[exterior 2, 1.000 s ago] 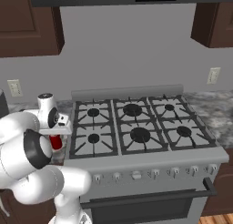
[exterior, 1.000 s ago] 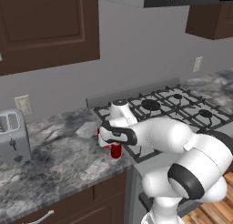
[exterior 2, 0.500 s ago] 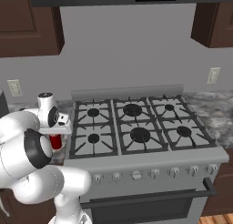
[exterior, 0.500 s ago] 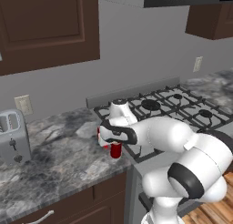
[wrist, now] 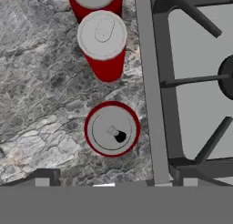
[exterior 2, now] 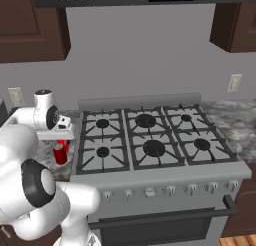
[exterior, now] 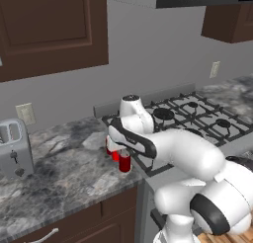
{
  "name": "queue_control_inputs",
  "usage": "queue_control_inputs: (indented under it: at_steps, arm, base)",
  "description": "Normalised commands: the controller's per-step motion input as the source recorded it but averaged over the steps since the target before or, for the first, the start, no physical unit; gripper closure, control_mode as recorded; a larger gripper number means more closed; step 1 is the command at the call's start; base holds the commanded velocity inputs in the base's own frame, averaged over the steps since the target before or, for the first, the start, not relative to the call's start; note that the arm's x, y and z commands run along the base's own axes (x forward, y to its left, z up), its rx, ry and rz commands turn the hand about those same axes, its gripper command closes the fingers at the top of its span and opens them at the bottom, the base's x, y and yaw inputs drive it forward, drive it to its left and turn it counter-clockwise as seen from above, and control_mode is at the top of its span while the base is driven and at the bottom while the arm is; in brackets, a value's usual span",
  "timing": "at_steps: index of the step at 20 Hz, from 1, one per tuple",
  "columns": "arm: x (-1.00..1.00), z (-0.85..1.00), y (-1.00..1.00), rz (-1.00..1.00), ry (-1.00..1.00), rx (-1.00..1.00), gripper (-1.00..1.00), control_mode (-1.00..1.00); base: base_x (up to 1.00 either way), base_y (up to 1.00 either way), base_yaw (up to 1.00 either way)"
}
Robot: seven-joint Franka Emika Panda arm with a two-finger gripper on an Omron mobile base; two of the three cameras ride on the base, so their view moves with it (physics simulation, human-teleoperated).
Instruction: Four empty soda cans are scattered around the kitchen. Gather all the cans and cluster them next to the stove for recycling.
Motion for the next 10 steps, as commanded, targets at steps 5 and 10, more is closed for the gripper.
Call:
queue_control_inputs:
  at_steps: [5, 10]
  arm:
    - [-1.0, 0.16, 0.0, 0.0, 0.0, 0.0, -1.0, -1.0]
    - [-0.77, 0.08, -0.2, -0.01, -0.01, 0.0, -1.0, -1.0]
  base:
    - [0.0, 0.0, 0.0]
    - [0.0, 0.0, 0.0]
